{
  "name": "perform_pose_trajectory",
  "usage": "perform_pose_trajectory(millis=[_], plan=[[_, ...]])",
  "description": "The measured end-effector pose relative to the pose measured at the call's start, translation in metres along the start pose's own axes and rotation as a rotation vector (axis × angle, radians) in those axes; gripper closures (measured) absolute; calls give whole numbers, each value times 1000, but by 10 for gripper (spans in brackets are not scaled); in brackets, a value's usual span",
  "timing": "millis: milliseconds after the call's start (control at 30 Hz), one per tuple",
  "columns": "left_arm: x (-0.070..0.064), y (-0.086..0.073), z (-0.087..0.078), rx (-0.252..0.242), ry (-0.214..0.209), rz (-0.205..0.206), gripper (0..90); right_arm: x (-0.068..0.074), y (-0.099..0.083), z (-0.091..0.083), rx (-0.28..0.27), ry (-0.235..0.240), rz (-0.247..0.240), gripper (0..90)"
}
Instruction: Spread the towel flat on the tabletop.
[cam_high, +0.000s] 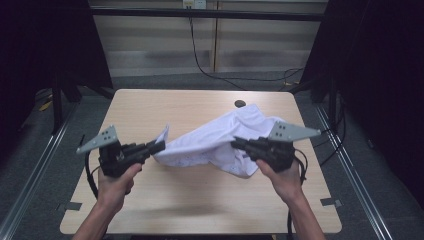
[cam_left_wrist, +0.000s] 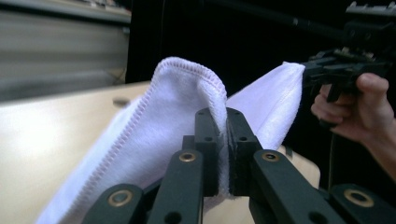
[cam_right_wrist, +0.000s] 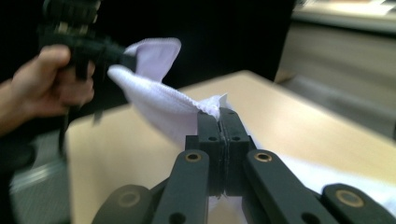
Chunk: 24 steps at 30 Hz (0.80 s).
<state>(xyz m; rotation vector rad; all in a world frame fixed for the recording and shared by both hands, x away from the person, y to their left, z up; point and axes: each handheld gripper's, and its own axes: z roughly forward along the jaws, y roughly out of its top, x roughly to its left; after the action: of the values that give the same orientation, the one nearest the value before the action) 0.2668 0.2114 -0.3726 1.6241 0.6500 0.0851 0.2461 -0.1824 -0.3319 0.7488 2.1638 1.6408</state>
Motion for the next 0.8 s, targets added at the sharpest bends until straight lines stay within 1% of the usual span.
perform_pose_trajectory(millis=[33, 67, 100, 133, 167, 200, 233, 267, 300, 333, 367, 400, 433, 467, 500, 533, 567, 633, 667, 700, 733, 767, 800], plan=[[-1, -13, -3, 28, -1, -3, 850, 6, -10, -1, 33, 10, -3, 892], [-1, -28, -6, 61, -1, -8, 844, 12, -21, 0, 53, 31, 6, 892], [0, -42, -8, 82, 4, -25, 833, 24, -45, 3, 113, 65, 9, 892], [2, -56, -11, 103, 6, -56, 818, 30, -57, 6, 141, 86, 13, 892], [5, -67, -14, 125, 11, -70, 818, 30, -57, 6, 141, 86, 13, 892], [9, -75, -17, 143, 18, -78, 794, 38, -78, 13, 201, 111, 33, 892], [16, -82, -23, 160, 38, -117, 786, 41, -88, 15, 219, 123, 46, 892], [16, -82, -23, 160, 38, -117, 777, 43, -97, 17, 224, 142, 64, 892], [19, -82, -26, 158, 41, -118, 754, 46, -104, 19, 237, 149, 70, 892], [21, -82, -30, 156, 45, -113, 754, 46, -104, 19, 237, 149, 70, 892], [24, -81, -32, 154, 53, -114, 732, 47, -109, 19, 250, 150, 74, 892], [26, -80, -35, 144, 51, -119, 709, 49, -116, 20, 249, 174, 99, 892], [28, -78, -38, 125, 52, -119, 705, 51, -118, 20, 253, 181, 98, 892], [29, -77, -41, 110, 63, -121, 703, 54, -120, 19, 258, 188, 100, 892], [33, -72, -46, 88, 78, -127, 698, 58, -123, 19, 269, 204, 102, 892], [33, -72, -46, 88, 78, -127, 679, 62, -126, 18, 281, 220, 97, 891], [35, -70, -47, 81, 90, -130, 679, 62, -126, 18, 281, 220, 97, 891], [40, -64, -47, 69, 91, -119, 661, 71, -130, 18, 319, 242, 77, 887], [48, -60, -42, 81, 103, -110, 658, 77, -134, 15, 329, 274, 97, 839], [53, -59, -38, 96, 114, -103, 653, 78, -135, 13, 323, 289, 105, 801], [53, -59, -38, 96, 114, -103, 653, 79, -136, 11, 325, 290, 101, 753], [65, -62, -28, 142, 117, -107, 654, 78, -135, 9, 319, 278, 104, 718], [65, -62, -28, 142, 117, -107, 654, 75, -135, 7, 306, 281, 118, 709]])
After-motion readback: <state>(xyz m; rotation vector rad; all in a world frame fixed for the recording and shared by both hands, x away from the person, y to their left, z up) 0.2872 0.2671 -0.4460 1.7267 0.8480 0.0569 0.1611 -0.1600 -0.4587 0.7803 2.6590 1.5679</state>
